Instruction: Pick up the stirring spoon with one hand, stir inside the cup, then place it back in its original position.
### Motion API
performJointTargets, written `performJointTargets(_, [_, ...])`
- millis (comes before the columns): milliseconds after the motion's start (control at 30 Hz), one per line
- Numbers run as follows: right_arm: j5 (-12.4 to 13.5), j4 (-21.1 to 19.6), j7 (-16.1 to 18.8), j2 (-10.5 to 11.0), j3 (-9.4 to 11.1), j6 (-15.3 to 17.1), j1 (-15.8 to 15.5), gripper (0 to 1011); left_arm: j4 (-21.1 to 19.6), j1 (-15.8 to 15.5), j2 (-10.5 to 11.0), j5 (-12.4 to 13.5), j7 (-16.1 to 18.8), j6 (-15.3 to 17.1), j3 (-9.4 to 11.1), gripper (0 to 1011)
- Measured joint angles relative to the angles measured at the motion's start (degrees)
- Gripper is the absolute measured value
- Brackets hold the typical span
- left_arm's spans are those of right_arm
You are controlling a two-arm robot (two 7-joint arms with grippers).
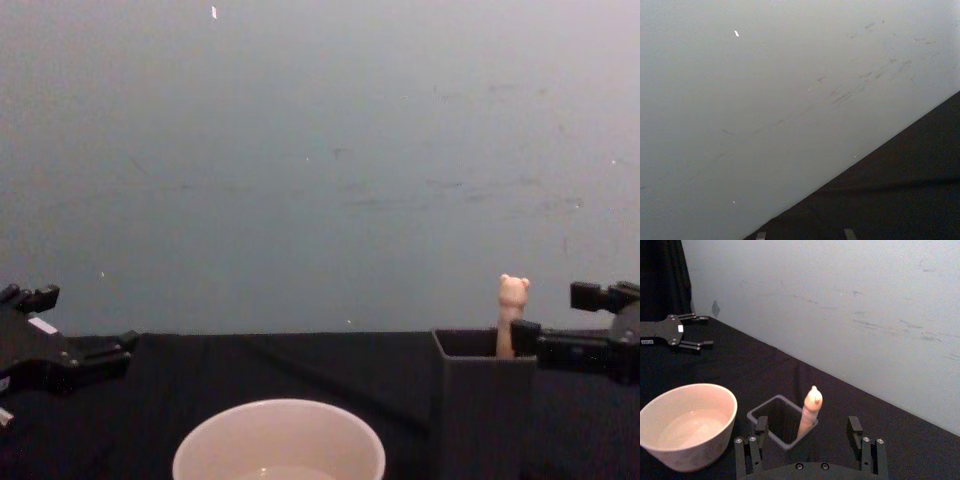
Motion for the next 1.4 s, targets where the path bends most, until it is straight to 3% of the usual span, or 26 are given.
performJointTargets(600, [-1.93, 5.7, 0.75, -5.64, -0.12, 3.17, 5.06, 1000, 0.0, 0.0, 0.0, 0.0, 0.0, 0.0, 0.0, 1001])
performJointTargets(1400, [-1.56, 7.18, 1.41, -7.24, -0.04, 4.76, 6.46, 1000, 0.0, 0.0, 0.0, 0.0, 0.0, 0.0, 0.0, 1001])
